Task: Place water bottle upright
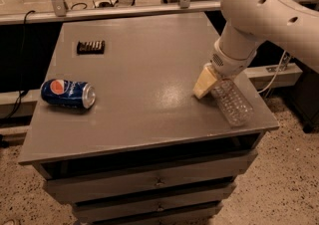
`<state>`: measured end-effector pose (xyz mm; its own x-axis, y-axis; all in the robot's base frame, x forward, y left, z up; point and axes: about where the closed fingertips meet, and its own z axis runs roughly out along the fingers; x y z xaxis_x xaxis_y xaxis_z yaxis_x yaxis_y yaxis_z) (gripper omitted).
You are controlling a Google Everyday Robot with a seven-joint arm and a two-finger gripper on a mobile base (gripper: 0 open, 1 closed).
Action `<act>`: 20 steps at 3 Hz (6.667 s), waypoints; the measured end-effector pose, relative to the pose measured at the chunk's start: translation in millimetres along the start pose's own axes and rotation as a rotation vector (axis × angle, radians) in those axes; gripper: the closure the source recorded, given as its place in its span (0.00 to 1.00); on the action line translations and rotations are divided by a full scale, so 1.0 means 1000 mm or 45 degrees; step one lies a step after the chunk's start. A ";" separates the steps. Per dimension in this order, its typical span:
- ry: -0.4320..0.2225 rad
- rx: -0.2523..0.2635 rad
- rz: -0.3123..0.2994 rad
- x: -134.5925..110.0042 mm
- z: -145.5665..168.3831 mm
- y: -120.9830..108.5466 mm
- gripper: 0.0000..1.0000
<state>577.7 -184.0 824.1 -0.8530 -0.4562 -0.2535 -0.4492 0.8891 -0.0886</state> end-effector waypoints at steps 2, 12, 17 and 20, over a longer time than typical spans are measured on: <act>0.000 -0.002 0.002 -0.002 -0.005 -0.001 0.88; -1.740 -0.882 -0.537 -0.080 -0.123 -0.008 1.00; -1.974 -0.957 -0.610 -0.051 -0.112 -0.010 0.38; -1.928 -0.935 -0.701 -0.044 -0.113 -0.008 0.00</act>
Offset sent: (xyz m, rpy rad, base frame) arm 0.0663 0.0269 0.0664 0.1385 -0.1622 0.0448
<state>588.4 -175.0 945.1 0.2031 0.1418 -0.9688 -0.9505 0.2664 -0.1603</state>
